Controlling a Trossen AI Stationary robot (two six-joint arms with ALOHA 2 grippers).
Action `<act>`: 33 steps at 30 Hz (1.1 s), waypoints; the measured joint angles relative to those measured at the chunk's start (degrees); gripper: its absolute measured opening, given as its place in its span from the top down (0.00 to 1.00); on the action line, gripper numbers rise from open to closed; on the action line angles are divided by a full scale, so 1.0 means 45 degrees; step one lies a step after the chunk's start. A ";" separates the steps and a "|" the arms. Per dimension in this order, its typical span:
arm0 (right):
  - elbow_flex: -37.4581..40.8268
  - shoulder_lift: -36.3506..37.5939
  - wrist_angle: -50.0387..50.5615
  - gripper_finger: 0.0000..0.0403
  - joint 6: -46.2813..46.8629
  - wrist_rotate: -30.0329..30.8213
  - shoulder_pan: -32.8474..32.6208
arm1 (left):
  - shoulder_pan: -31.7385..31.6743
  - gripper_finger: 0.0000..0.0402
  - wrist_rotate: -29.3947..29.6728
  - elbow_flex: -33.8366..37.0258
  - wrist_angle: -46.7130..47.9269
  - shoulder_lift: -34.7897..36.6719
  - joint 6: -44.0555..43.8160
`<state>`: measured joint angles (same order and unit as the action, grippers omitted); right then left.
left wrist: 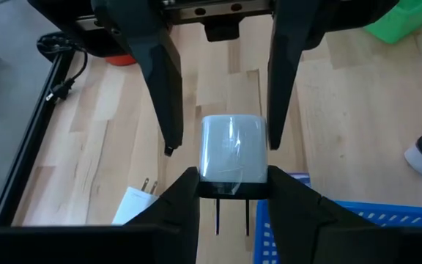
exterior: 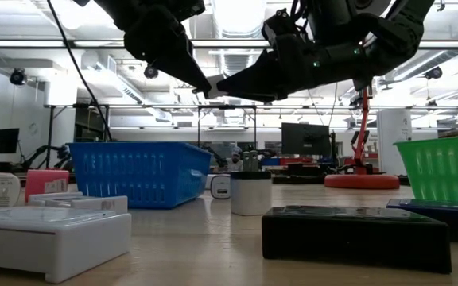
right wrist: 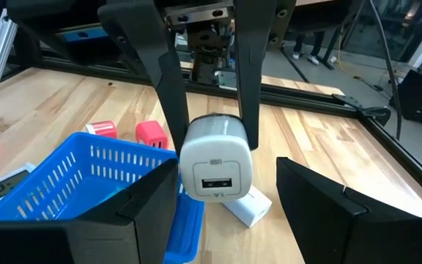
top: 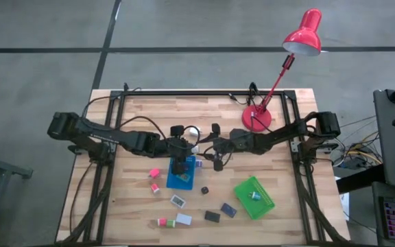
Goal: Pick & Place Office items
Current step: Put the top white black charger adapter into the green bin
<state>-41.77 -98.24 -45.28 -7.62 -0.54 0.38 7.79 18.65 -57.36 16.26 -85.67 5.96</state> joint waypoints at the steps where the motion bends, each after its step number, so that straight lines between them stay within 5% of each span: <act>1: -0.0028 0.0000 0.0000 0.44 -0.0004 0.0000 0.0000 | 0.0000 0.70 0.0000 0.0000 -0.0004 0.0000 0.0004; 15: -0.0244 0.0000 0.0342 0.46 -0.0001 -0.0034 0.0000 | 0.0000 0.70 0.0000 0.0010 -0.0145 0.0000 0.0004; 27: -0.0244 0.0000 0.0354 0.69 -0.0148 -0.0272 0.0000 | -0.0005 0.70 -0.0009 0.0037 -0.0243 0.0000 0.0008; 33: -0.0246 -0.0001 0.0518 0.69 -0.0209 -0.0282 0.0000 | -0.0015 0.70 -0.0044 0.0039 -0.0324 -0.0222 0.0048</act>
<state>-42.88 -98.24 -42.94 -8.56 -1.80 0.38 7.73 18.46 -57.19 14.80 -86.67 6.18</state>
